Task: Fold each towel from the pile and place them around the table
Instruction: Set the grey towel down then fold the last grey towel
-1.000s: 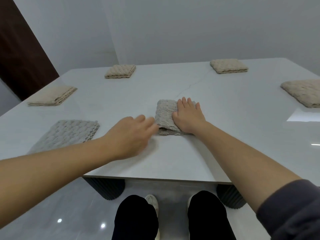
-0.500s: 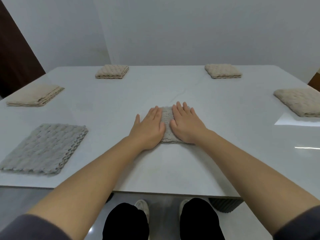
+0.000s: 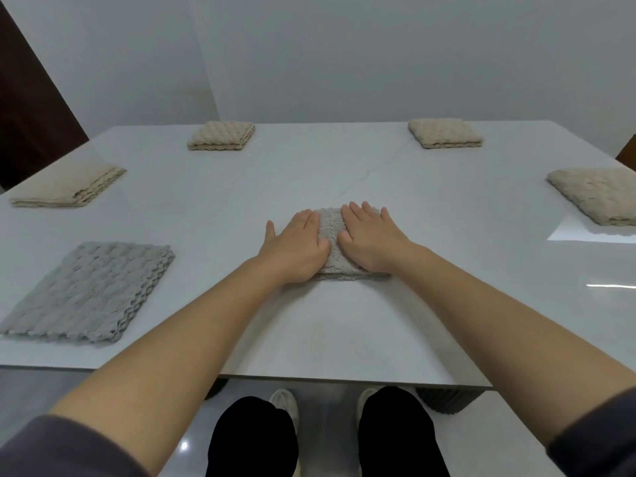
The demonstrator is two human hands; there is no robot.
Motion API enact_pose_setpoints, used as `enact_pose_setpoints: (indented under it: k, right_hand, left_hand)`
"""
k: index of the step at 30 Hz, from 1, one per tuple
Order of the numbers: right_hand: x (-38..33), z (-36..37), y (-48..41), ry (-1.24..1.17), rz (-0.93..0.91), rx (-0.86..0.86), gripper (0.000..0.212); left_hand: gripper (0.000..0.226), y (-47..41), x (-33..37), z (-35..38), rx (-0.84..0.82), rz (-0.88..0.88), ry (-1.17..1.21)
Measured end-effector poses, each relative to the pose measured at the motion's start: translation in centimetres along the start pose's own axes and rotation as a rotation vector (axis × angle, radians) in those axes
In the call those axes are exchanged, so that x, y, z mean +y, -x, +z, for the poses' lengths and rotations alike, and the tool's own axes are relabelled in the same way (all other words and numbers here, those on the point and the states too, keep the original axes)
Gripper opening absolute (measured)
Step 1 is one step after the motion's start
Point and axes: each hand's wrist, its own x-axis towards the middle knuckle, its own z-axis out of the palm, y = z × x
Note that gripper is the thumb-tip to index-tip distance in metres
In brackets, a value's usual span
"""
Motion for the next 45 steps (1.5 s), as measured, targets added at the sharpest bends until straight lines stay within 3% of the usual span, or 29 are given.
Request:
enact_pose_setpoints:
  k: [4, 12, 22, 45]
  right_hand:
    - [0.1, -1.1, -0.2, 0.034, 0.01, 0.046, 0.061]
    - [0.5, 0.8, 0.0, 0.007, 0.017, 0.039, 0.061]
    - [0.4, 0.3, 1.7, 0.058, 0.0, 0.059, 0.059]
    - [11.0, -0.2, 16.7, 0.057, 0.099, 0.023, 0.061]
  left_hand:
    - [0.056, -0.4, 0.7, -1.0, 0.103, 0.034, 0.057]
    - [0.06, -1.3, 0.3, 1.4, 0.069, 0.048, -0.017]
    - [0.059, 0.6, 1.6, 1.3, 0.087, 0.018, 0.065]
    - [0.061, 7.1, 16.4, 6.6, 0.144, 0.172, 0.156]
